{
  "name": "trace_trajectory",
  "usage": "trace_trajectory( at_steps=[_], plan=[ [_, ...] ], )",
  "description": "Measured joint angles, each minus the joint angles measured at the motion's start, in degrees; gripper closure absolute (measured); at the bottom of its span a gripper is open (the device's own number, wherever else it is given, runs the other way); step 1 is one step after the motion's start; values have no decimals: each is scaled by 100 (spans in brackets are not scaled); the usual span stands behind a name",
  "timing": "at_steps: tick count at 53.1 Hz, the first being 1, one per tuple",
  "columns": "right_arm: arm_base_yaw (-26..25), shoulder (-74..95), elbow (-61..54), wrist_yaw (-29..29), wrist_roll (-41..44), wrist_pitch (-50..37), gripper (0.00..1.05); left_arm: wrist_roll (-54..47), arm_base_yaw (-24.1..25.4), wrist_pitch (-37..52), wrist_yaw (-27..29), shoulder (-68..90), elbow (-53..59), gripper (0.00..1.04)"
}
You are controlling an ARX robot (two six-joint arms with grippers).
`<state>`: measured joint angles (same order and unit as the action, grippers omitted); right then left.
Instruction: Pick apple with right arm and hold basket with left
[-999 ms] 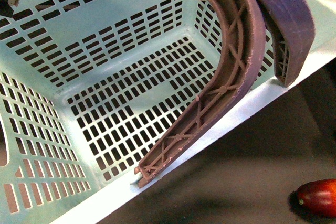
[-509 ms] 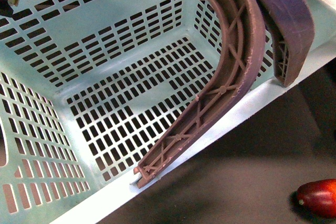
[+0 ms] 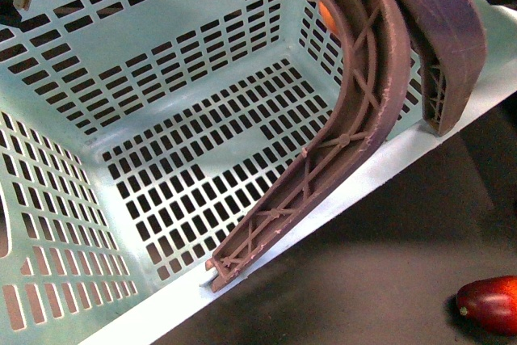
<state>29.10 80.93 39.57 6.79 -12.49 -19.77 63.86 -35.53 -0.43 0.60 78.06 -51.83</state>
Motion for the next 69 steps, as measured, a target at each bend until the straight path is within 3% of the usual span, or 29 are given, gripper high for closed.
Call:
trace_trajectory(
  at_steps=[3, 10, 20, 28, 38, 57, 59, 69],
  plan=[
    [-39, -39, 0, 114, -4, 46, 7, 0, 2, 0, 0, 0, 0, 88],
    [-195, -234, 39, 433, 0, 81, 9, -72, 0, -2, -7, 22, 4, 88],
    [-756, -1217, -70, 1604, -15, 387, 9, -28, 2, -2, 13, 37, 4, 88],
    [-874, -1471, -168, 1687, 20, 402, 9, -22, 0, 0, 11, 37, 2, 88],
    [-1239, -1812, -1368, 909, 931, -1620, 38, 13, -11, 0, -57, 39, 2, 88],
    [-1967, -3018, -2717, 223, 1198, -1803, 99, 2, -2, 0, -15, 39, 2, 88],
    [-2011, -3115, -2787, 175, 1233, -1790, 103, 4, 0, 0, -15, 39, 2, 88],
    [-2288, -3748, -3213, -70, 1228, -1567, 103, 9, -2, 0, -17, 37, 2, 88]
  ],
)
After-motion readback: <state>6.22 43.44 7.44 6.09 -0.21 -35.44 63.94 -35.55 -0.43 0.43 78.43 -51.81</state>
